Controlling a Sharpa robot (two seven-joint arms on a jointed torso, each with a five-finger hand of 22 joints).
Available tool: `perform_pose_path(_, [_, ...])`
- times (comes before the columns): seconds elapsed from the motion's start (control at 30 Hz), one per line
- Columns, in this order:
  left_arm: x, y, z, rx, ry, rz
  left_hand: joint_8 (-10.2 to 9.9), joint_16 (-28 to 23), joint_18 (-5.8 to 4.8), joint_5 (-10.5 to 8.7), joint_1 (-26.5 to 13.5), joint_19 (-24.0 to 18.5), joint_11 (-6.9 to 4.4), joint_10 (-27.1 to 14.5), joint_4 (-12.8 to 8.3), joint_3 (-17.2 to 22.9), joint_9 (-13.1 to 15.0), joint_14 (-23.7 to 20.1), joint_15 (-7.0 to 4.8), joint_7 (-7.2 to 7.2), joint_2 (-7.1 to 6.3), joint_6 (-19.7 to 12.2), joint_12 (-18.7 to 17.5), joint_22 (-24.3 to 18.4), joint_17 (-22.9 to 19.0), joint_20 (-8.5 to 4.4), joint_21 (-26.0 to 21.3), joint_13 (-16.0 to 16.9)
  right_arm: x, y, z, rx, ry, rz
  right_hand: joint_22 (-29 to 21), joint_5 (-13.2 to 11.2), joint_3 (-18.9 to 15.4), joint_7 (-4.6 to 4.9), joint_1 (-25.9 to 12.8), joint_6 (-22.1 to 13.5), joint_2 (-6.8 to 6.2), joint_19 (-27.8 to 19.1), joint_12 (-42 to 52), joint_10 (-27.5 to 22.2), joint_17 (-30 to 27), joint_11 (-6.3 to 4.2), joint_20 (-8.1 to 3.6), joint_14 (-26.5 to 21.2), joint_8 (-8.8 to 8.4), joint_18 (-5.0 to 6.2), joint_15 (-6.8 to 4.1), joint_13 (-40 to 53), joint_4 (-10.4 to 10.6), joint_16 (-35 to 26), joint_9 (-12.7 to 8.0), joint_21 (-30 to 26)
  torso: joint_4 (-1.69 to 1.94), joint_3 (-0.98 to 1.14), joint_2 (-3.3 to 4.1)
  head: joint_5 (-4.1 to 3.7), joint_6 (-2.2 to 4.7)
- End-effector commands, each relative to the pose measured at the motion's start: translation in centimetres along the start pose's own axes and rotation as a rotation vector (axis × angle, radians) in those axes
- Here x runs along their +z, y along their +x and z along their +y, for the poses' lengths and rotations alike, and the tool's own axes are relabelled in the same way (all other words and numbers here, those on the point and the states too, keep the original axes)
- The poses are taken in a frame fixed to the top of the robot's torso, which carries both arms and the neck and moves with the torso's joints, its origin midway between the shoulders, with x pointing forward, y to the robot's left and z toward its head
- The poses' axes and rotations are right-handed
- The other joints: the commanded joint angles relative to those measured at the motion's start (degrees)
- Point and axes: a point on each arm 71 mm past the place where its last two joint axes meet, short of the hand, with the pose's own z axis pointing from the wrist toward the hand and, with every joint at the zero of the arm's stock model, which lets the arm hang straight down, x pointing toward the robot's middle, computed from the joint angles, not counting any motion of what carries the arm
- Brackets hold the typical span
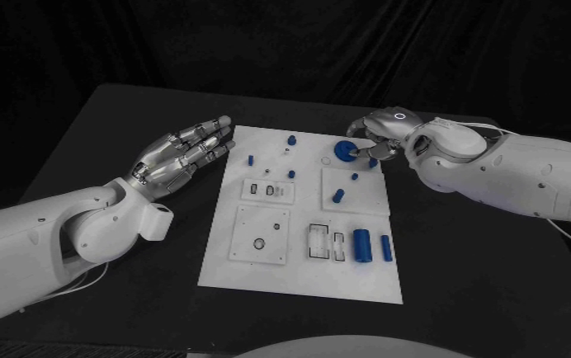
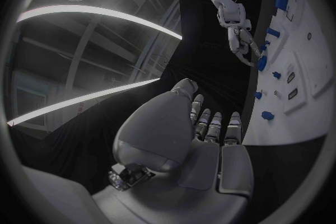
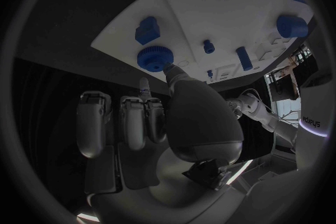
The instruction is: Assemble the parts on the task board
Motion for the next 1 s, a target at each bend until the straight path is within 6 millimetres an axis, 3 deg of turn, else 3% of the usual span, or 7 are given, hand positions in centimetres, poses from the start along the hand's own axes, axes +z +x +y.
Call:
perform_pose_path(0.03, [0.1,0.2,-0.1,-0.01,0.009,0.019,0.2,0.18,0.64,-0.15,-0.09,-0.11,0.38,-0.18,0.01,0.25,0.03,-0.04,0.35,0.34,-0.18,-0.14,0.15,0.05,0.07,0.34,0.2,0.0,0.1,0.6,-0.4,-0.006,0.046,0.041,10.91,-0.66,-0.41,-0.08,-0.36,-0.49,-0.18,2.53,0.2,5.99,15.08,0.24,0.34,6.01,0.59,-0.57,0.41,15.08,0.02,0.15,0.26,-0.36,0.0,-0.01,0.01,0.11,-0.09])
perform_pose_path(0.37, [0.1,0.2,0.0,-0.012,0.007,0.021,0.2,0.18,0.64,-0.15,-0.09,-0.11,0.38,-0.18,0.01,0.25,0.03,-0.04,0.35,0.34,-0.18,-0.14,0.15,0.05,0.07,0.34,0.2,0.0,0.5,1.4,-0.4,-0.014,0.056,0.081,10.79,-1.13,-0.53,0.06,-0.66,-1.06,-0.11,2.42,0.2,5.99,15.08,0.32,0.37,6.01,0.99,-0.52,0.45,15.08,0.22,0.15,0.43,-0.54,0.05,-0.02,-0.01,0.1,-0.4])
perform_pose_path(0.6, [0.1,0.2,0.0,-0.013,0.006,0.022,0.2,0.18,0.64,-0.15,-0.09,-0.11,0.38,-0.18,0.01,0.25,0.03,-0.04,0.35,0.34,-0.18,-0.14,0.15,0.05,0.07,0.34,0.2,0.0,0.7,1.8,-0.1,-0.017,0.043,0.111,10.76,2.67,-0.03,0.06,-0.35,0.05,0.57,2.4,0.2,5.99,15.08,0.41,0.48,6.01,2.86,-0.48,0.53,15.08,-0.15,0.15,1.06,-0.72,0.01,-0.01,0.0,0.1,-0.63])
perform_pose_path(0.73, [0.1,0.1,0.0,-0.013,0.006,0.023,0.2,0.18,0.64,-0.15,-0.09,-0.11,0.38,-0.18,0.01,0.25,0.03,-0.04,0.35,0.34,-0.18,-0.14,0.15,0.05,0.07,0.34,0.2,0.0,0.7,1.9,0.1,-0.015,0.027,0.112,10.82,7.78,0.72,-0.24,0.15,0.91,0.76,2.42,0.2,5.99,15.08,0.15,0.32,6.01,3.96,-0.48,0.32,15.08,-0.73,0.15,1.44,-0.78,0.04,0.0,0.02,0.05,-0.75])
perform_pose_path(0.8, [0.1,0.1,0.0,-0.013,0.005,0.023,0.2,0.15,0.64,-0.18,-0.11,-0.12,0.42,-0.21,-0.03,0.41,0.03,-0.07,0.38,0.37,-0.16,-0.2,0.17,0.04,0.06,0.37,0.19,-0.01,0.8,1.9,0.2,-0.013,0.016,0.108,10.92,12.41,1.55,-0.42,0.61,2.61,0.75,2.49,0.2,5.99,15.08,-0.03,0.15,6.01,5.47,-0.5,0.17,15.08,-1.23,0.15,2.22,-0.75,0.02,0.0,0.03,0.07,-0.76])
perform_pose_path(1.0, [0.1,0.0,0.1,-0.013,0.004,0.022,0.2,0.15,0.64,-0.18,-0.11,-0.12,0.42,-0.21,-0.03,0.41,0.03,-0.07,0.38,0.37,-0.16,-0.2,0.17,0.04,0.06,0.37,0.19,-0.01,0.7,2.0,0.4,-0.012,-0.002,0.11,11.09,21.84,4.23,-1.0,1.32,3.93,0.39,2.58,0.2,5.99,15.08,-0.57,-0.37,6.01,8.45,-0.53,-0.35,15.08,-2.53,0.15,4.34,-0.76,0.01,0.0,0.0,0.07,-0.95])
